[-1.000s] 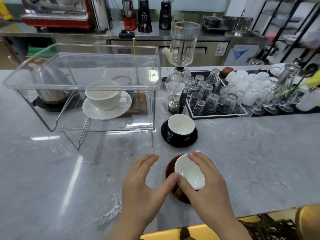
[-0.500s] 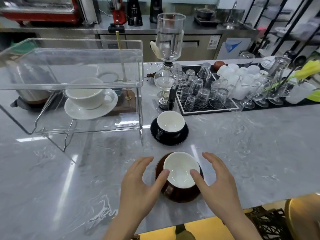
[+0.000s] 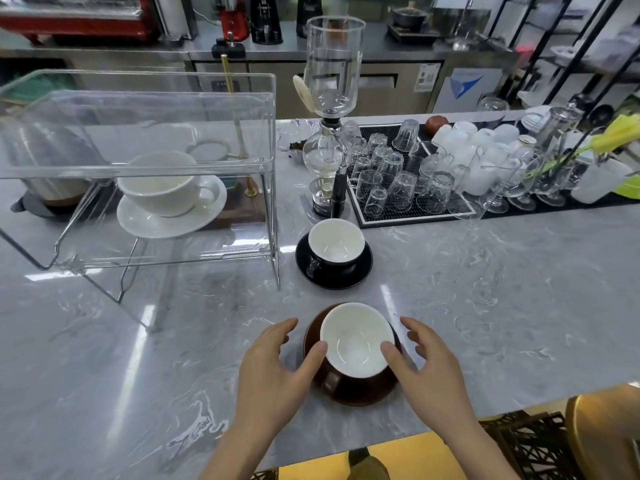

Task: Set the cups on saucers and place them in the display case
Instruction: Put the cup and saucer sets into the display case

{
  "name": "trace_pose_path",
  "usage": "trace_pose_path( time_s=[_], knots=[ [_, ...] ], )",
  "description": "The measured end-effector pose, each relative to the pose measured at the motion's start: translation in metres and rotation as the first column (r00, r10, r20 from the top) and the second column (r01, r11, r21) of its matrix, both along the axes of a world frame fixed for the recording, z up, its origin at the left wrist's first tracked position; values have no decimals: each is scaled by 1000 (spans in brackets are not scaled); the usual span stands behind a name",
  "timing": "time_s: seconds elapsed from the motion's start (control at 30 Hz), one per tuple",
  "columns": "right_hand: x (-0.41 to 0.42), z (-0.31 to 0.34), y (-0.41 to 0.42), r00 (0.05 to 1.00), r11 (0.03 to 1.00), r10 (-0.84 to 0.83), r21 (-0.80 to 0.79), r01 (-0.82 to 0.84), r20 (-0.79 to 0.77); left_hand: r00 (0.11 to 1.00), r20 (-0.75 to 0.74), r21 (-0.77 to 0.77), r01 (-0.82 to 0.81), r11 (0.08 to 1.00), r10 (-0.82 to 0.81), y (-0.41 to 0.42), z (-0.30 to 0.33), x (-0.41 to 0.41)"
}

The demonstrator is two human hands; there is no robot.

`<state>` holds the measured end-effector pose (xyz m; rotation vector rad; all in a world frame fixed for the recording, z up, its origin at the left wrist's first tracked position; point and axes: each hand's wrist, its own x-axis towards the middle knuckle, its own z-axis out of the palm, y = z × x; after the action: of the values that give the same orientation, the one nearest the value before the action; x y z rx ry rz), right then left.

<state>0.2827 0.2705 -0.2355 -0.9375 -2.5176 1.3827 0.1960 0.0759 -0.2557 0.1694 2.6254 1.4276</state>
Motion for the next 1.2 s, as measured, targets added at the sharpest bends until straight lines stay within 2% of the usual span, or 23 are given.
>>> trace_pose_path(
  time_s=[0.37, 0.47, 0.63, 0.87, 1.03, 1.2],
  knots=[
    [-3, -13, 6, 998, 979, -65, -192, 68, 24, 995, 101, 8, 17, 1000, -17, 5, -3, -8],
    [-3, -15, 7, 997, 975, -64, -213, 71, 39, 988, 153, 52, -2, 999, -6, 6, -5, -11],
    [-4, -16, 9, 994, 945, -92, -308, 106, 60, 946, 324, 171, -59, 984, 1, 6, -11, -14],
    [-4, -17, 12, 994, 882, -101, -459, 106, 35, 910, 414, 259, -90, 962, -26, 8, -13, -15],
    [-5, -12, 14, 996, 845, -89, -527, 86, 19, 905, 424, 223, -64, 973, -38, 8, -12, -16],
    [-7, -14, 17, 995, 847, -86, -523, 97, 44, 869, 490, 193, -29, 981, -71, 9, -8, -24]
  ],
)
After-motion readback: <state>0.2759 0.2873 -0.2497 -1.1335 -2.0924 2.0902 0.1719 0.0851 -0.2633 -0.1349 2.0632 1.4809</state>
